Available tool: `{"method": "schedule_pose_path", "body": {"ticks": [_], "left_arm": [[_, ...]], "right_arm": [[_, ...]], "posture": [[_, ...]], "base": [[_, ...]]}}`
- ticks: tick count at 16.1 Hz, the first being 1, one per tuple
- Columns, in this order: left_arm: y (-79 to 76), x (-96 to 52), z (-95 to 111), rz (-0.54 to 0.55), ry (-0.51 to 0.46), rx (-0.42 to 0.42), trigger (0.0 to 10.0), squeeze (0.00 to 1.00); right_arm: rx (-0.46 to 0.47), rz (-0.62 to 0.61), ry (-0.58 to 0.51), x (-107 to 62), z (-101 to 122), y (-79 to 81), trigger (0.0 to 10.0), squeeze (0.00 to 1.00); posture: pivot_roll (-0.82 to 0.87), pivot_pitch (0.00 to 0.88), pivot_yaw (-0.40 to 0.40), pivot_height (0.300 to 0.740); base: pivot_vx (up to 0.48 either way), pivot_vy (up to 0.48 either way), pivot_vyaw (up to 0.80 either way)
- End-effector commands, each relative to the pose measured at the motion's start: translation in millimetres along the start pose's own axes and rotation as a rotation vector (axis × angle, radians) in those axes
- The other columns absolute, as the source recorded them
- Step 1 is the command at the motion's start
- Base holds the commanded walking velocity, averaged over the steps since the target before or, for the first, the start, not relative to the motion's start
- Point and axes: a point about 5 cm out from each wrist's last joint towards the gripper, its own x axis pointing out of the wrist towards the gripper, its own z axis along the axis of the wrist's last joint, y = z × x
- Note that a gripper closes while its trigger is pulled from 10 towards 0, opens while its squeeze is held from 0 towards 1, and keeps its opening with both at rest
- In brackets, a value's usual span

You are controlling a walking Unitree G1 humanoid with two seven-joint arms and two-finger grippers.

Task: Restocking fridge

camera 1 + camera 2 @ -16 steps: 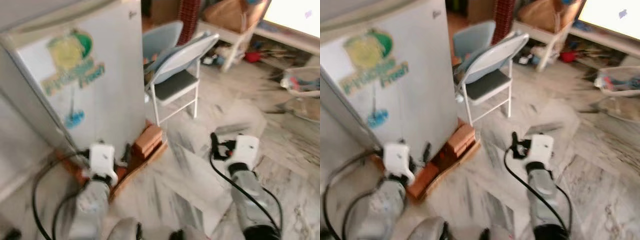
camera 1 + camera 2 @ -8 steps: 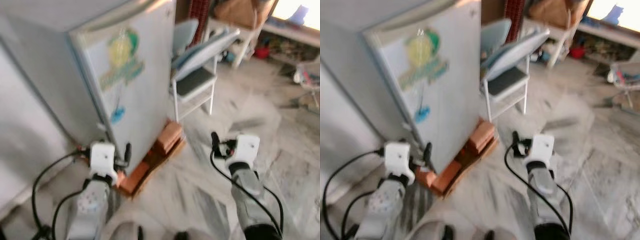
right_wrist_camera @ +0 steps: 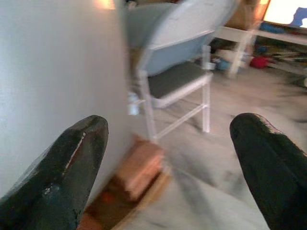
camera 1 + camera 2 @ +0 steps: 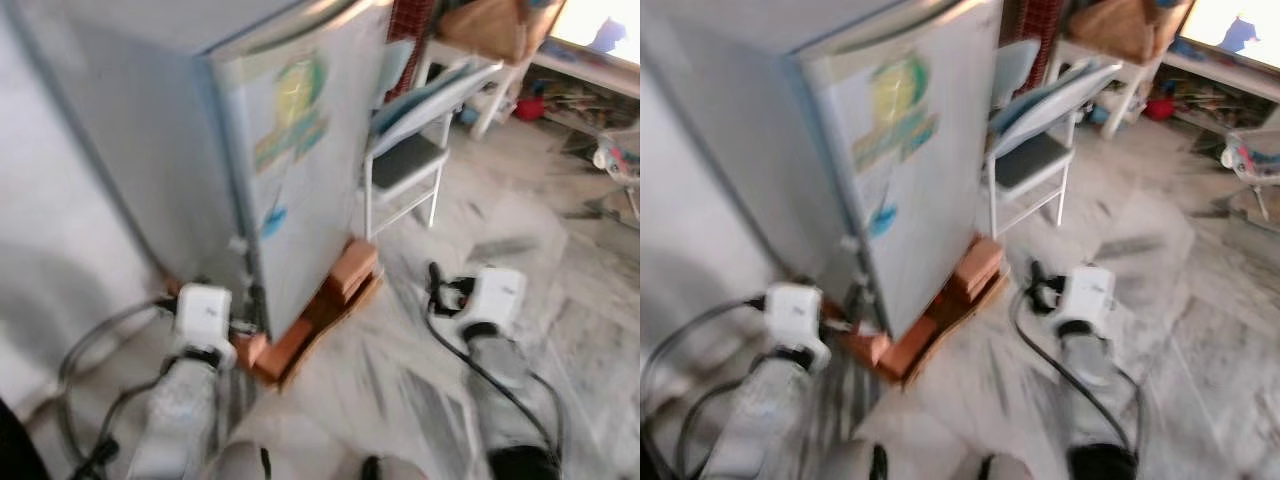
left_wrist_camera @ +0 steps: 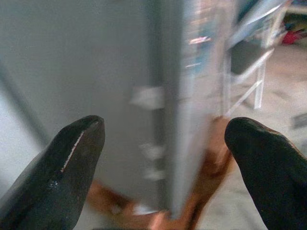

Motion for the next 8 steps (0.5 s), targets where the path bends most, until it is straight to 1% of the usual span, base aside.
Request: {"method": "schedule_pose_path", "body": {"ticks": [1,2,4,5,6,8], "left_arm": [[-4.9,0.3,3.5,-0.021,-0.011,-0.005,10.0,0.00],[-5.4,0.6,4.4,-0.030,-0.020,0.001,10.0,0.00],[-8.7,-0.5,5.9,-0.083,-0.032,-0.015,10.0,0.00],[-9.2,-0.5,5.9,-0.092,-0.031,-0.024,10.0,0.00],[-9.3,-0.4,6.2,-0.098,-0.032,-0.019,10.0,0.00],[-9.9,0.5,7.0,-0.117,-0.032,-0.038,10.0,0.00]], "right_arm": [[-0.015,-0.018,0.004,-1.7,-0.4,-6.8,10.0,0.00],[-0.015,-0.019,0.004,-1.6,-0.3,-7.0,10.0,0.00],[-0.017,-0.020,0.006,-2.1,-0.5,-7.7,10.0,0.00],[-0.021,-0.020,0.008,-2.1,-0.6,-7.8,10.0,0.00],[-0.020,-0.020,0.011,-2.1,-0.7,-7.9,10.0,0.00],[-0.023,-0.018,0.013,-1.8,-0.5,-7.9,10.0,0.00]], "posture": [[0.15,0.088,-0.043,0.740],[0.15,0.088,-0.043,0.740],[0.15,0.092,-0.045,0.740],[0.15,0.093,-0.046,0.740],[0.15,0.093,-0.046,0.740],[0.15,0.097,-0.049,0.740]], "base": [[0.000,0.476,0.00],[0.000,0.000,0.00],[0.000,0.000,0.00],[0.000,0.000,0.00],[0.000,0.000,-0.80],[0.000,0.000,-0.80]]}}
